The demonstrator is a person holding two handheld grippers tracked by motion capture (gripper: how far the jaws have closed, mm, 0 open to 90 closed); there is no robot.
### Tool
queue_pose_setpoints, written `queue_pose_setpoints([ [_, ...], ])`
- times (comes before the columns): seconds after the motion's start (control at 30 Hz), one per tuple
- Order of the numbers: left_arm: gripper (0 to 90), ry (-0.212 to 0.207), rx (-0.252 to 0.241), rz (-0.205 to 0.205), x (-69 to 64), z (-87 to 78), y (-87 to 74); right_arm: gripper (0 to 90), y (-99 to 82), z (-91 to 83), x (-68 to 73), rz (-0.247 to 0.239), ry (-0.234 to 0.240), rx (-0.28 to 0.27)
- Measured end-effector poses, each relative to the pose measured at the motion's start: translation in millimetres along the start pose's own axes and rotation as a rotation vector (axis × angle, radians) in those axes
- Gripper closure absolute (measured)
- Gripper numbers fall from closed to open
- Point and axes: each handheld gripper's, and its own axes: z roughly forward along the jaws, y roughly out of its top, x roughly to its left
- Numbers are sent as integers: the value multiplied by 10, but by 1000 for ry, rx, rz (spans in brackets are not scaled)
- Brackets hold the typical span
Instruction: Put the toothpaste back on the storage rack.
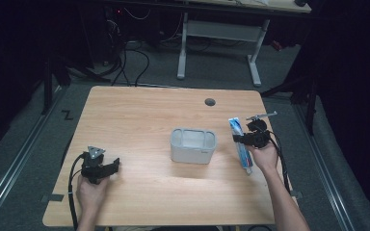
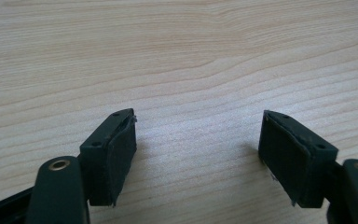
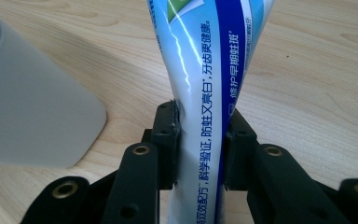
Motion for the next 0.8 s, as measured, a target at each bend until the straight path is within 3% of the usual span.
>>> queue_pose_setpoints([
  [0.33, 277, -9, 0, -5, 11, -4, 0, 712, -57, -130, 44, -8, 8, -22],
  [0.8, 274, -9, 1, 8, -1, 0, 0, 715, -102, -338, 139, -36, 19, -102],
])
